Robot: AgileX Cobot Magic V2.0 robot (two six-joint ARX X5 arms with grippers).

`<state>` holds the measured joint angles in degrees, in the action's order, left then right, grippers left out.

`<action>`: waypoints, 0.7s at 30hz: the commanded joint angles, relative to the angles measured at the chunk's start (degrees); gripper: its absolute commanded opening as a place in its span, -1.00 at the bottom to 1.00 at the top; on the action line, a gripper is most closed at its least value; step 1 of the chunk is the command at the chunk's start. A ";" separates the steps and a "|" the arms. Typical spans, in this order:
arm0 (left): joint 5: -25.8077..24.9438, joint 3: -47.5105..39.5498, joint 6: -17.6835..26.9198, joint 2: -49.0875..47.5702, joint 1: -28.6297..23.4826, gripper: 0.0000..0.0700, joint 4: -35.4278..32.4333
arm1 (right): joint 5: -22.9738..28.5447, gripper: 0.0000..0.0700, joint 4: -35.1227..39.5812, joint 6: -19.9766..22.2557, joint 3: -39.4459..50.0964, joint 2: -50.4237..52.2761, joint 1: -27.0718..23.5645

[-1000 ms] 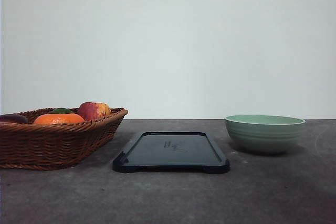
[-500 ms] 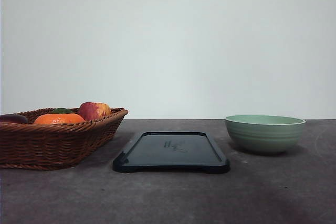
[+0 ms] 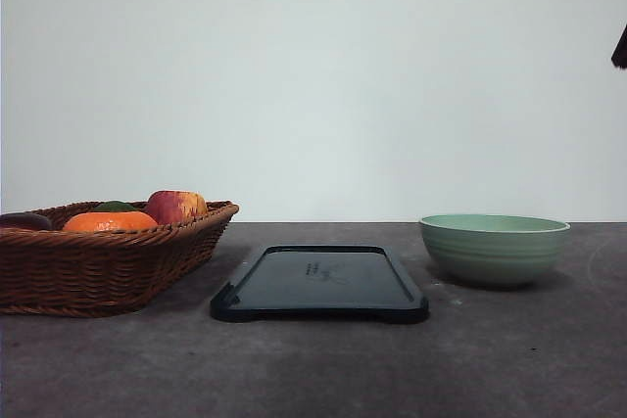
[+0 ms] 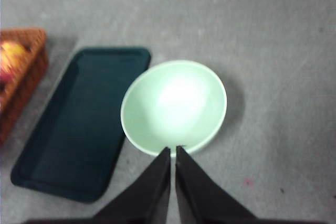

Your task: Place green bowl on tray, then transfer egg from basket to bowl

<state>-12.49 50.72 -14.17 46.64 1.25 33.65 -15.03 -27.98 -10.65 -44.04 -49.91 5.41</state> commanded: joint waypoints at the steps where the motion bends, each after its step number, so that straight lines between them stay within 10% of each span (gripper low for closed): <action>1: -1.13 2.10 3.52 2.19 0.44 -1.00 0.83 | -0.22 -0.98 -0.87 2.19 -1.77 -1.35 0.13; 16: -6.29 5.51 7.30 10.61 3.07 -0.99 5.51 | -0.13 -0.91 -7.90 3.84 -4.06 -7.71 0.13; 21: -6.29 5.51 7.30 10.61 3.07 -0.16 5.51 | 0.02 0.11 -8.07 3.60 -4.38 -7.71 0.13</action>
<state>-18.37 54.81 -7.98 56.93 4.21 39.97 -15.00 -36.42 -7.31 -47.12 -57.08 5.41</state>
